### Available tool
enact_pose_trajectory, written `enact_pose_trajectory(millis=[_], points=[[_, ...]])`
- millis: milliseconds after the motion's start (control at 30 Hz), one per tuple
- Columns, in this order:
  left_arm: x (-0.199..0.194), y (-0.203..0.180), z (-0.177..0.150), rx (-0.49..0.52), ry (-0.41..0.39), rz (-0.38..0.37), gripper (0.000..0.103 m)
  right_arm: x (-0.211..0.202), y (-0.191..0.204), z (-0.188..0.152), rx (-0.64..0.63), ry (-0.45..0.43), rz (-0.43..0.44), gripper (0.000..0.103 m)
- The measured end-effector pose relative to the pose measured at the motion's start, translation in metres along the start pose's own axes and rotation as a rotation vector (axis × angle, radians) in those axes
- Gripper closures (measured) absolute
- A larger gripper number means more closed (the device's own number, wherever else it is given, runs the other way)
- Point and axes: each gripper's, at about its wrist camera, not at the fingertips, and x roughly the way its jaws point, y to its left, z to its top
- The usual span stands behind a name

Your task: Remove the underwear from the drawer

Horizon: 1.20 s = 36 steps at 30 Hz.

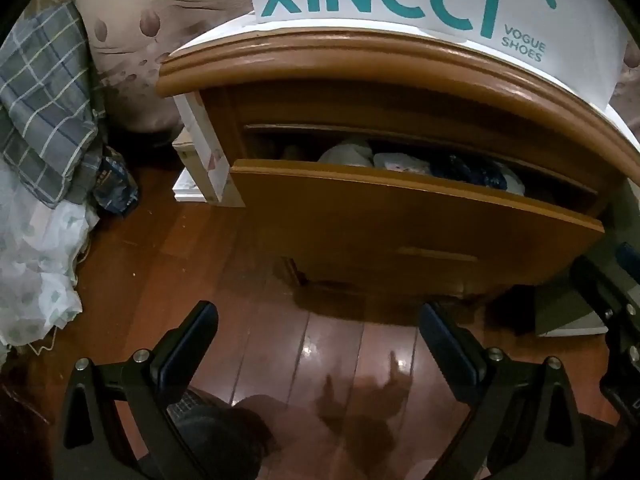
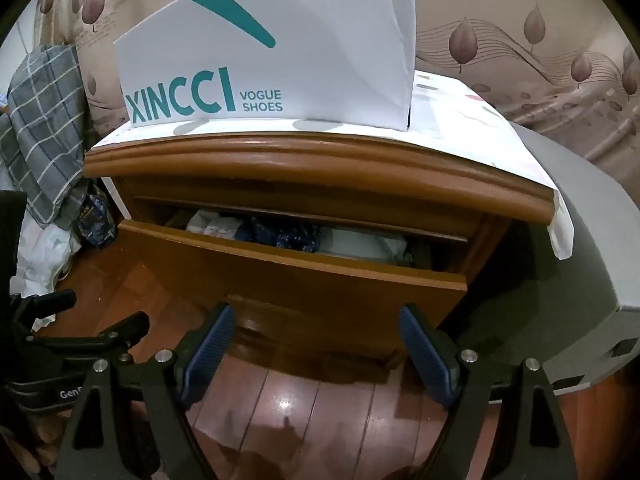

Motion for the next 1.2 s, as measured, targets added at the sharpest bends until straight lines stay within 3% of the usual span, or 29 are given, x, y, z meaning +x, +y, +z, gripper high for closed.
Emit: enact_pose_trajectory(millis=[1200], points=[[0.0023, -0.0004, 0.0016, -0.015, 0.000, -0.005, 0.003, 0.0001, -0.0055, -0.0029, 0.019, -0.020, 0.001, 0.017]])
